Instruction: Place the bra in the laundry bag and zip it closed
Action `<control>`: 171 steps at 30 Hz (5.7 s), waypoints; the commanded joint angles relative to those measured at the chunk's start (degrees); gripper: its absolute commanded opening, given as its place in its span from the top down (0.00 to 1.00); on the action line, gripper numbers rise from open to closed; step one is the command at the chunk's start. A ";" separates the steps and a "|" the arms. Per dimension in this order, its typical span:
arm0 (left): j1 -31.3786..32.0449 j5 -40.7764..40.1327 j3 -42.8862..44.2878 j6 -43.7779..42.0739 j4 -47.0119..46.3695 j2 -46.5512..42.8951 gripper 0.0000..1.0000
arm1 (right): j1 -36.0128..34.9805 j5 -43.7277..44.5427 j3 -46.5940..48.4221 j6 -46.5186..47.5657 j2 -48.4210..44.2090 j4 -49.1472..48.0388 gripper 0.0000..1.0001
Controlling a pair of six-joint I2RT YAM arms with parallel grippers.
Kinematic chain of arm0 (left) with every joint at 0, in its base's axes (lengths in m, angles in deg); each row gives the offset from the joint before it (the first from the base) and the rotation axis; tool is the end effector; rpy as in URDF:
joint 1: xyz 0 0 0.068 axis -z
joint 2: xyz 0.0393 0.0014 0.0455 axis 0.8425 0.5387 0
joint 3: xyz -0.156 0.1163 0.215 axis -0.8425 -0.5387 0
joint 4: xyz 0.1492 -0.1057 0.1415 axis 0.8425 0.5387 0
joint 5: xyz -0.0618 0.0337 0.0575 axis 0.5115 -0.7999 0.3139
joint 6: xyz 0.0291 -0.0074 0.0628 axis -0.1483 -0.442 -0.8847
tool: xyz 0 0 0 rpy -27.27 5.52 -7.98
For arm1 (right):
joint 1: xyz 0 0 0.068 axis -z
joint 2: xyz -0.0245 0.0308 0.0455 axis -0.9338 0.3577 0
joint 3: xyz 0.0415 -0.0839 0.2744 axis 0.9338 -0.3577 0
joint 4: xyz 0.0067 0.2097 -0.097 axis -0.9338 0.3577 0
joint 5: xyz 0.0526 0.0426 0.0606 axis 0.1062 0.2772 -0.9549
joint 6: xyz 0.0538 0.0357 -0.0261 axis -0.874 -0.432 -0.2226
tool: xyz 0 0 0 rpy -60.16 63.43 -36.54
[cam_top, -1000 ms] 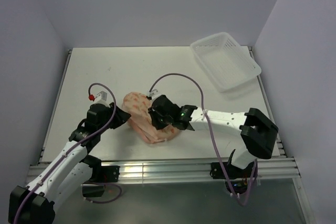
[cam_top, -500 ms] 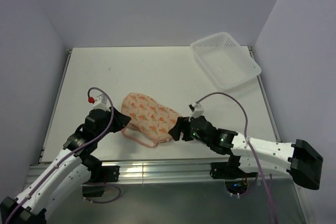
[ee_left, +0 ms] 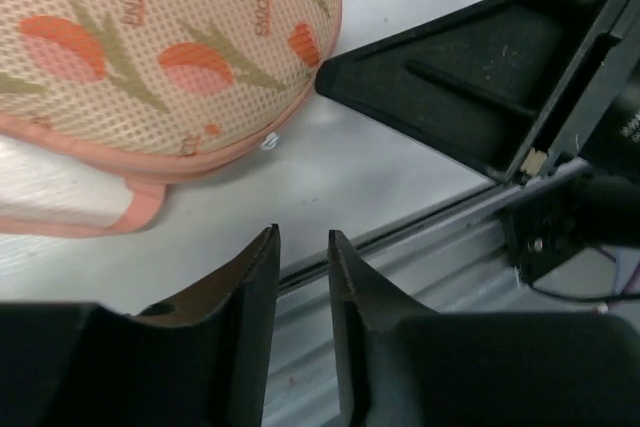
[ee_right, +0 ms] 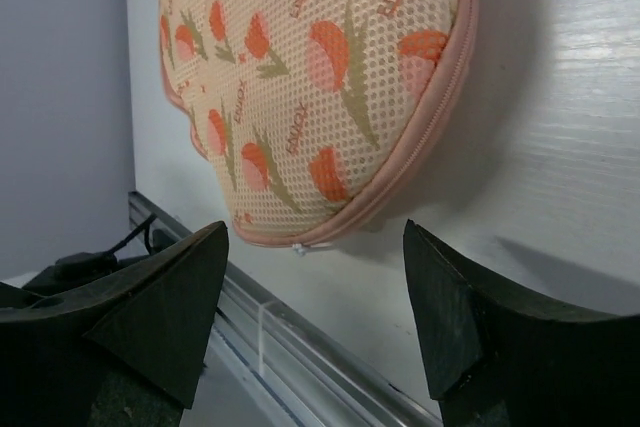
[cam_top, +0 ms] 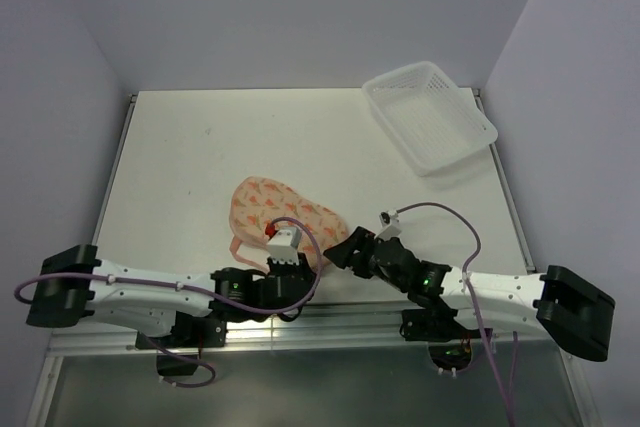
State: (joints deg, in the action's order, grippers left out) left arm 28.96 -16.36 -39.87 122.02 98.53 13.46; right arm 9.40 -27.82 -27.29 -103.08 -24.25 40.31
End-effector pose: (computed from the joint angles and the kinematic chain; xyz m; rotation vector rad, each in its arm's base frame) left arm 0.0467 -0.1912 0.2317 0.0382 2.2525 -0.7622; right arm 0.0914 0.1296 0.1735 0.3255 2.1942 1.1221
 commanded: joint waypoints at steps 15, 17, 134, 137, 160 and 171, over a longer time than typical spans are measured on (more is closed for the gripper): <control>-2.52 -4.98 5.33 6.13 -7.56 17.65 0.56 | 3.74 -2.35 2.45 -0.55 11.69 -13.09 0.59; -2.78 -4.37 5.16 6.48 -8.78 18.88 0.57 | 3.74 -2.70 2.45 -0.46 12.75 -13.97 0.61; -6.91 -1.99 -16.99 9.65 -5.53 -7.30 1.00 | 31.25 -18.95 29.77 30.29 26.10 7.19 0.89; -6.91 -0.94 -15.50 5.96 -10.70 -6.25 1.00 | 29.32 -24.24 30.93 31.45 26.12 9.06 0.31; -8.41 5.83 -2.23 -4.68 -31.64 13.79 1.00 | 9.80 -9.12 4.03 2.62 1.47 -8.85 0.28; -8.41 2.59 -8.53 -2.93 -22.34 6.26 1.00 | 15.24 -11.91 6.40 6.83 6.33 -10.64 1.00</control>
State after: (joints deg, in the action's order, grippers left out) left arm 20.27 -11.51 -44.99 118.13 71.58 25.20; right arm 21.05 -39.22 -23.64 -99.72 -18.24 31.74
